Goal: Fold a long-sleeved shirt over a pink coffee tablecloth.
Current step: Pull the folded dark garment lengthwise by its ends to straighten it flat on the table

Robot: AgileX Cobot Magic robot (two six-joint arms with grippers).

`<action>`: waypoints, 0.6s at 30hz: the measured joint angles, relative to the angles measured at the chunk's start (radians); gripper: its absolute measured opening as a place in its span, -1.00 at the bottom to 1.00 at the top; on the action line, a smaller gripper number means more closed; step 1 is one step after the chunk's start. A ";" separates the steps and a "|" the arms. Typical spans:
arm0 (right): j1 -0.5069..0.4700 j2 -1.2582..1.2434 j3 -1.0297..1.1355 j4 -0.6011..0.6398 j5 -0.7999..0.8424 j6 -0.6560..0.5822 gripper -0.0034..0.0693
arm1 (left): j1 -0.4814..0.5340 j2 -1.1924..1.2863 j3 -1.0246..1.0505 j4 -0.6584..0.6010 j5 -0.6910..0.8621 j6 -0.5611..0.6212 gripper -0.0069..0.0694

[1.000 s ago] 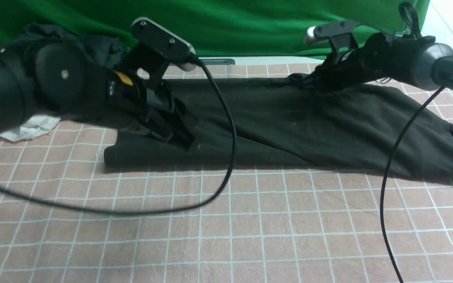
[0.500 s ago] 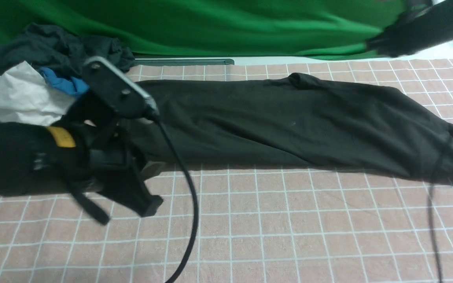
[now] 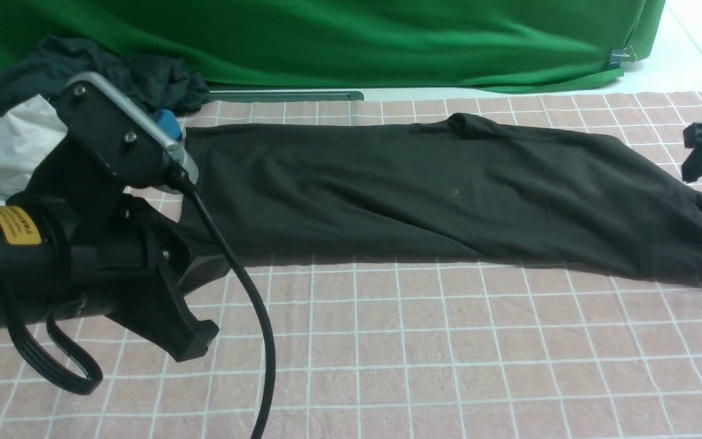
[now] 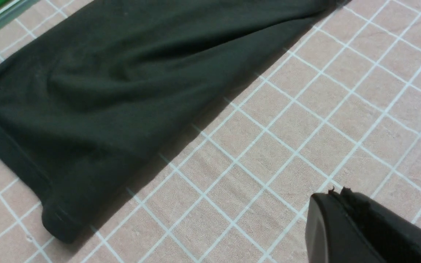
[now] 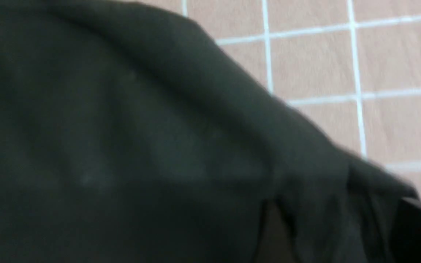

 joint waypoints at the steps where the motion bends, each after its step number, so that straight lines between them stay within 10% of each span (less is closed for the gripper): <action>1: 0.000 0.009 0.000 0.000 -0.022 -0.003 0.25 | 0.000 0.000 0.000 0.000 0.000 0.000 -0.78; 18: 0.026 0.129 0.000 0.045 -0.139 -0.018 0.27 | 0.000 0.000 0.002 -0.003 -0.006 0.000 -0.78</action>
